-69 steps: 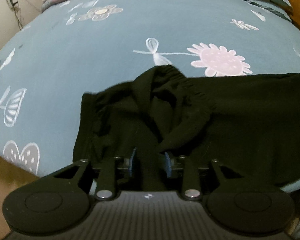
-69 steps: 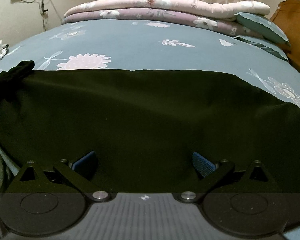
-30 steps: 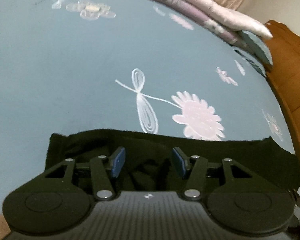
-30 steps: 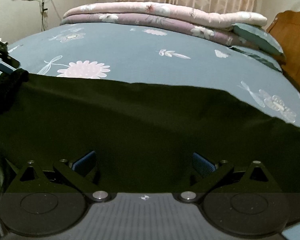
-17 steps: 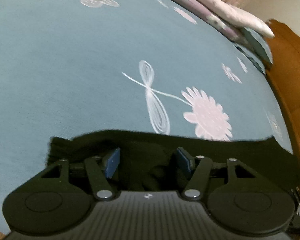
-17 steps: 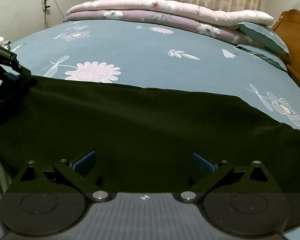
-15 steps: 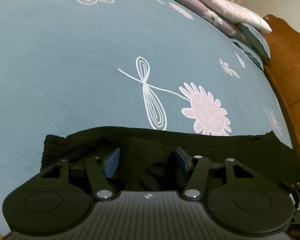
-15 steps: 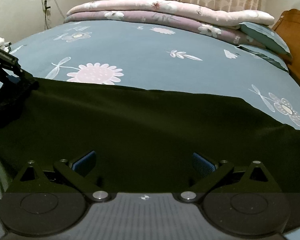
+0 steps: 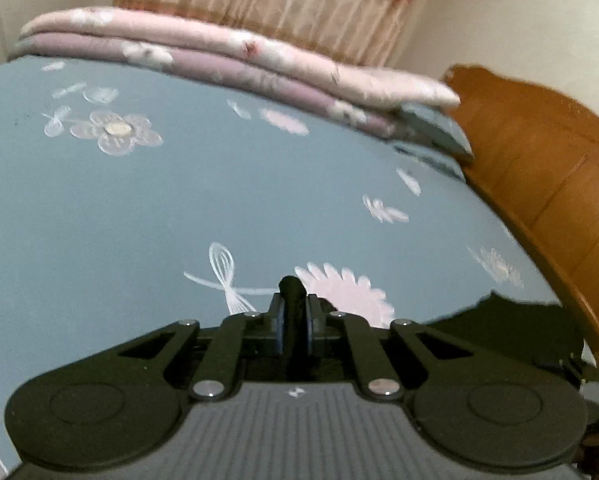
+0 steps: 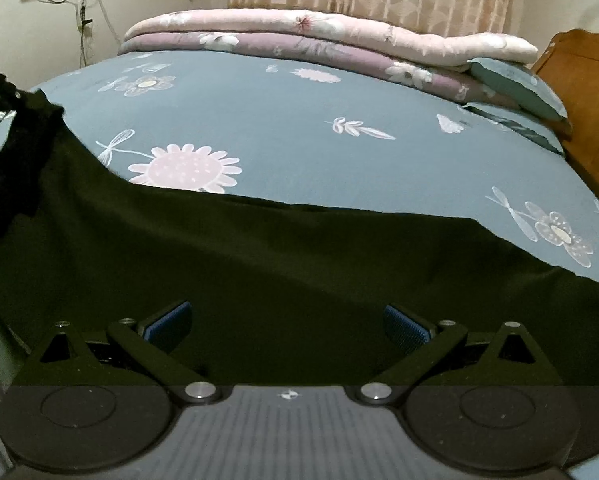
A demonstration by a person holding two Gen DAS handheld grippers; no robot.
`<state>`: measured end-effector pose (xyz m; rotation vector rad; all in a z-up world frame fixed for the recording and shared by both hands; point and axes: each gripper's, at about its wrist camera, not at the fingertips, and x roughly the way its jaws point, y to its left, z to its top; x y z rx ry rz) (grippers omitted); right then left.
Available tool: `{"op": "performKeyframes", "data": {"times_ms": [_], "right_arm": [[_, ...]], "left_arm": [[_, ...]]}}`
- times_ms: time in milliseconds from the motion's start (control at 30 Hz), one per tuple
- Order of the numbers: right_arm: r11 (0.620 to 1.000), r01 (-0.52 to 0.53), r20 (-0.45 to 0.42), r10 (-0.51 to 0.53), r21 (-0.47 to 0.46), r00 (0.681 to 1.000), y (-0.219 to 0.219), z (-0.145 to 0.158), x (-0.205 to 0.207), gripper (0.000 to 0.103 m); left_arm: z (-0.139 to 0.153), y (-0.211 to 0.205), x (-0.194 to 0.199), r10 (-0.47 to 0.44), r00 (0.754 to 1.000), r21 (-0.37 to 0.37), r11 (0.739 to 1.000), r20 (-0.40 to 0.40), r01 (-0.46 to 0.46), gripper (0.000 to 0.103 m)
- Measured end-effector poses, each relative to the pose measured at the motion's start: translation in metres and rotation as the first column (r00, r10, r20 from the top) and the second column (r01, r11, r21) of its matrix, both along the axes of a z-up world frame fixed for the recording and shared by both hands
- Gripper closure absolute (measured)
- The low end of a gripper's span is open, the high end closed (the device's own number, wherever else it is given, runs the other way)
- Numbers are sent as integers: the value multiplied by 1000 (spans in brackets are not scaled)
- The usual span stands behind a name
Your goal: Fold clothes
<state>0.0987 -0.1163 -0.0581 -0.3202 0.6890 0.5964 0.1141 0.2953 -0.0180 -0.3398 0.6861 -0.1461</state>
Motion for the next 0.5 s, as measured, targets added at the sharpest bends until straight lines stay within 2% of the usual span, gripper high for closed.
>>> {"op": "performKeyframes", "data": {"times_ms": [300, 433, 500], "right_arm": [[1000, 6, -3, -6, -12, 1000, 3, -2, 1, 0], [1000, 0, 0, 0, -14, 1000, 4, -2, 0, 0], [1000, -2, -5, 2, -10, 1000, 4, -2, 1, 0]], "left_arm": [[-34, 27, -2, 87, 991, 19, 996, -98, -85, 91], [-30, 12, -10, 58, 993, 63, 997, -102, -52, 65], [-28, 5, -14, 44, 993, 85, 996, -105, -35, 59]]}}
